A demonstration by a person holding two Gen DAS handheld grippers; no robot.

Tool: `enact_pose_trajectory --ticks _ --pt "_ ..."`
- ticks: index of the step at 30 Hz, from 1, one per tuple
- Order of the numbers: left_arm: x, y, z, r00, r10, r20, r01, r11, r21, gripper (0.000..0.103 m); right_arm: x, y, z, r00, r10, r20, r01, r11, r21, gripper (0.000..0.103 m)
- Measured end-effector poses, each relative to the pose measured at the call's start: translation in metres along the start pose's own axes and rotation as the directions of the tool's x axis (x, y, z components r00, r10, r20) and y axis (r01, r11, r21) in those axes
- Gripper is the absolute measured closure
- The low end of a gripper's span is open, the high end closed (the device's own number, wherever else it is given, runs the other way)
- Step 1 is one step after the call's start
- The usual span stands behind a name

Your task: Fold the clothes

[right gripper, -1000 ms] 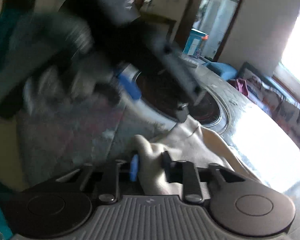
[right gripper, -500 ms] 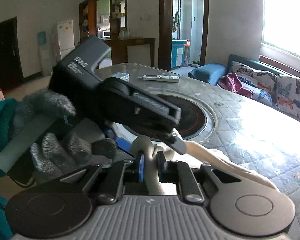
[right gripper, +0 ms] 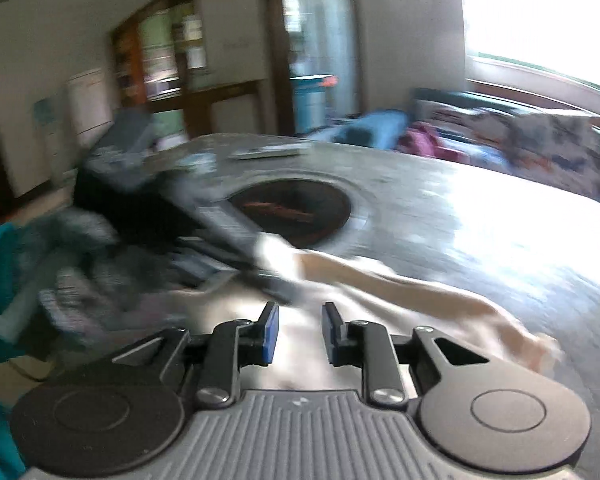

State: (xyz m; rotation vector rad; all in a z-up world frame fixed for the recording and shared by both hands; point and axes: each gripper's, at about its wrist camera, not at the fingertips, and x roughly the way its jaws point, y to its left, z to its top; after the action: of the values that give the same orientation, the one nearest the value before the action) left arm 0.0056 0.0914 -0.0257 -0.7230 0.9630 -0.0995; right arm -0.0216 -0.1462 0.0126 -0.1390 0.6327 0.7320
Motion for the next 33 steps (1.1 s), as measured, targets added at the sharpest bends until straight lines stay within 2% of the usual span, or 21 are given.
enact_pose_trajectory --ticks 2,4,6,8,9,11,13,15,17,18,19,21,25,31,33 --pt "0.0 -0.004 0.0 1.0 0.017 0.008 -0.018 0.999 0.036 0.083 -0.002 -0.024 -0.005 0.998 -0.069 -0.011 0.069 0.996 0.06 0.078" --pt "0.001 -0.01 -0.001 0.999 0.036 0.019 -0.037 0.997 0.069 0.083 -0.003 -0.053 -0.013 0.989 -0.149 -0.025 0.151 0.98 0.128 0.065" --pt "0.002 -0.013 -0.001 0.998 0.05 0.025 -0.052 0.994 0.095 0.082 -0.005 -0.078 -0.024 0.977 -0.211 -0.037 0.214 0.957 0.196 0.065" --pt "0.003 -0.015 -0.002 0.998 0.06 0.028 -0.063 0.992 0.109 0.082 -0.01 -0.096 -0.032 0.974 -0.223 -0.044 0.226 0.936 0.269 0.059" --pt "0.003 -0.015 -0.002 0.998 0.064 0.029 -0.067 0.991 0.115 0.082 -0.011 -0.104 -0.036 0.973 -0.227 -0.046 0.23 0.926 0.3 0.053" --pt "0.003 -0.016 -0.002 0.997 0.07 0.032 -0.074 0.989 0.127 0.082 -0.008 -0.114 -0.04 0.971 -0.232 -0.048 0.235 0.912 0.336 0.051" --pt "0.004 -0.017 -0.002 0.996 0.08 0.035 -0.084 0.987 0.14 0.082 0.001 -0.124 -0.044 0.969 -0.239 -0.059 0.243 0.892 0.38 0.045" --pt "0.005 -0.019 -0.002 0.995 0.087 0.037 -0.092 0.984 0.153 0.082 0.007 -0.127 -0.048 0.973 -0.226 -0.054 0.229 0.884 0.407 0.044" --pt "0.005 -0.021 -0.002 0.995 0.095 0.04 -0.101 0.981 0.167 0.082 -0.001 -0.126 -0.047 0.972 -0.235 -0.033 0.227 0.885 0.407 0.049" --pt "0.005 -0.022 -0.002 0.994 0.1 0.044 -0.107 0.979 0.176 0.082 -0.006 -0.125 -0.046 0.97 -0.241 -0.022 0.229 0.886 0.404 0.06" --pt "0.006 -0.024 -0.002 0.993 0.107 0.05 -0.114 0.976 0.187 0.082 -0.011 -0.124 -0.045 0.969 -0.247 -0.011 0.231 0.886 0.401 0.078" --pt "0.004 -0.029 -0.003 0.99 0.119 0.068 -0.132 0.968 0.215 0.082 -0.021 -0.123 -0.043 0.966 -0.26 0.01 0.234 0.888 0.396 0.092" --pt "-0.002 -0.046 0.0 0.988 0.11 0.105 -0.136 0.95 0.282 0.084 -0.041 -0.119 -0.038 0.957 -0.283 0.054 0.242 0.89 0.386 0.093" --pt "0.004 -0.097 0.003 0.992 0.032 0.121 -0.078 0.912 0.402 0.085 -0.071 -0.115 -0.032 0.941 -0.317 0.12 0.254 0.893 0.372 0.093" --pt "0.009 -0.116 0.003 0.993 0.003 0.12 -0.055 0.898 0.436 0.085 -0.086 -0.119 -0.028 0.924 -0.358 0.132 0.29 0.884 0.367 0.093"
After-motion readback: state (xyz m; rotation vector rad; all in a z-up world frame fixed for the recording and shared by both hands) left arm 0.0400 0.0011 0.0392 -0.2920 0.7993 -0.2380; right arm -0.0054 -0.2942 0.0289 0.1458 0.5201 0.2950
